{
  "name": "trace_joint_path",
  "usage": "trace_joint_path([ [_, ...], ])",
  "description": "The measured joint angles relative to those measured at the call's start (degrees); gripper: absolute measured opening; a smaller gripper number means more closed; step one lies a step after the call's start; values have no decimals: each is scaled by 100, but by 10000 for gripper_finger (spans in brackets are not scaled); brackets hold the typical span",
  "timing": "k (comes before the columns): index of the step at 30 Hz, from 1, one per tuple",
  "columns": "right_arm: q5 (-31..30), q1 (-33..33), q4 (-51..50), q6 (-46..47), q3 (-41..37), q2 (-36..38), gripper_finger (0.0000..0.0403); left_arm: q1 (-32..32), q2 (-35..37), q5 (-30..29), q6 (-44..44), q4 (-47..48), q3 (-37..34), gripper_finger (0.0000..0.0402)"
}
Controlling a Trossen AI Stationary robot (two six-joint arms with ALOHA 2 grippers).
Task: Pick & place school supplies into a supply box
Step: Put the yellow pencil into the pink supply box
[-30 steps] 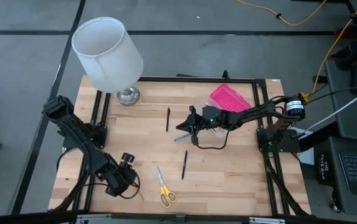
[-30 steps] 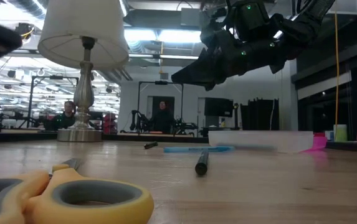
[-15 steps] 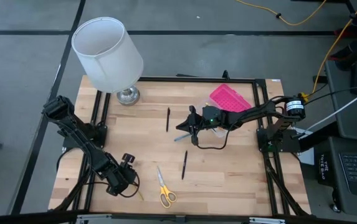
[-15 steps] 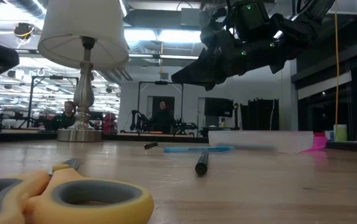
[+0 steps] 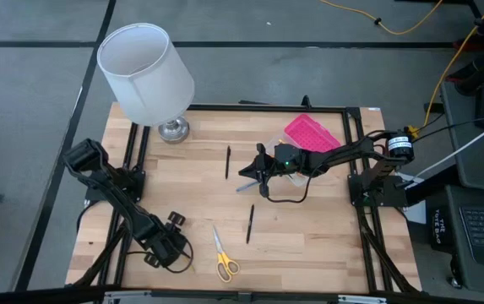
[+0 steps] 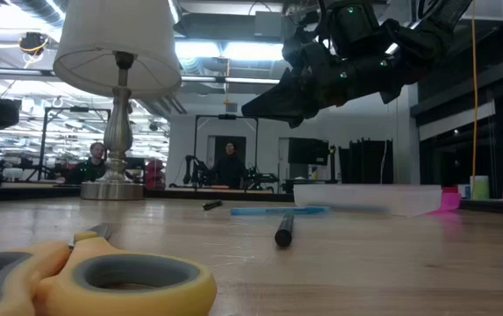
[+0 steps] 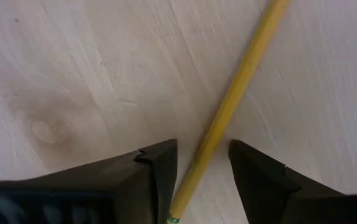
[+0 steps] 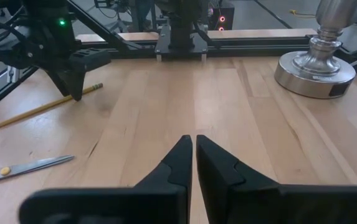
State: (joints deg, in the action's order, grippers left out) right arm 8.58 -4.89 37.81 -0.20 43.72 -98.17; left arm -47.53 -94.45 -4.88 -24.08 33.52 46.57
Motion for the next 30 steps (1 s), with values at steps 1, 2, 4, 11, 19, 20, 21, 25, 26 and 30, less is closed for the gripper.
trace_joint_path([
  [1, 0, -1, -3, 1, 0, 0, 28, 0, -50, 24, 0, 24, 18, 143],
  [2, 0, -1, -5, -1, 0, 0, 28, -2, -73, 29, 0, 29, 21, 143],
  [4, 0, -1, -9, -1, 0, 0, 28, 0, -80, 51, -2, 30, 21, 143],
  [11, -3, -1, -19, -1, 0, 0, 28, -7, 98, -18, -20, 8, -1, 142],
  [19, -4, -1, -20, 7, -2, 0, 28, -9, 102, 31, -23, 34, -1, 99],
  [20, -4, -1, -20, 6, -2, 0, 28, -8, 102, 37, -24, 34, -1, 91],
  [21, -4, -1, -20, 8, -2, 0, 28, -9, 102, 39, -24, 34, -1, 83],
  [25, -4, -1, -20, 12, -2, 0, 28, -9, 102, 43, -24, 34, -1, 55],
  [26, -4, -1, -20, 12, 0, 0, 28, -9, 102, 40, -24, 38, -1, 49],
  [30, -4, -1, -20, 14, -2, 0, 28, -9, 102, 36, -24, 43, -1, 31],
])
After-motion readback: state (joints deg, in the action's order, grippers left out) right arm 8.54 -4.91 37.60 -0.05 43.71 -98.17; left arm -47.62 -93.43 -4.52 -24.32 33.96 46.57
